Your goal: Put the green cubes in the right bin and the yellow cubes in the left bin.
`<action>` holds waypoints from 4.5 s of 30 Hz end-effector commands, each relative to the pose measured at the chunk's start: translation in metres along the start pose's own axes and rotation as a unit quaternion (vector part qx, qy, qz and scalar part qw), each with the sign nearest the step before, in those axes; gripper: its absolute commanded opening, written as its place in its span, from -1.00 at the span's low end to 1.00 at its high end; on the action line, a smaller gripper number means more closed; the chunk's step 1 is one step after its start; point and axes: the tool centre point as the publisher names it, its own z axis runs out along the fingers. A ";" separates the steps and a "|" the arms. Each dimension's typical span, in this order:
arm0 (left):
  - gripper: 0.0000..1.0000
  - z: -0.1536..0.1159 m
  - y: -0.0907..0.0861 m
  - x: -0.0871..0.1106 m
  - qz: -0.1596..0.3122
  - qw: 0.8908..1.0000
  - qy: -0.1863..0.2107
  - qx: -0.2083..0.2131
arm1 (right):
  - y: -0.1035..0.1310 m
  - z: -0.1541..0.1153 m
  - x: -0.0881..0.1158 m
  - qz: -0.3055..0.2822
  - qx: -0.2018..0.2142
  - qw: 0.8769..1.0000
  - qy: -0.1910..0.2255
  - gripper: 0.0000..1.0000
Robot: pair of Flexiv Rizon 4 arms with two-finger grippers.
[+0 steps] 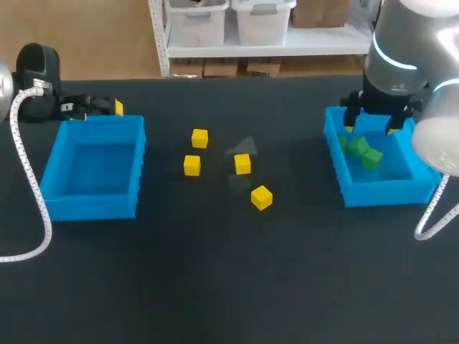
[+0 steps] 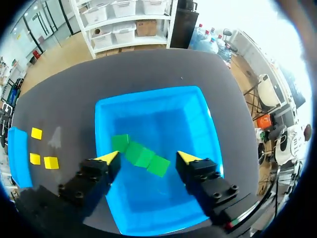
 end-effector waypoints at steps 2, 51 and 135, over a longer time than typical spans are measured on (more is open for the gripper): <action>1.00 0.000 0.003 0.001 0.001 1.000 -0.003 0.006 | -0.003 -0.002 0.004 0.001 -0.002 1.000 -0.005 1.00; 1.00 0.042 -0.012 -0.019 0.263 0.946 0.188 0.004 | -0.003 -0.002 0.004 0.001 -0.002 1.000 -0.005 1.00; -1.00 0.227 -0.043 0.042 0.069 0.935 0.287 -0.197 | -0.003 -0.002 0.004 0.001 -0.002 1.000 -0.005 1.00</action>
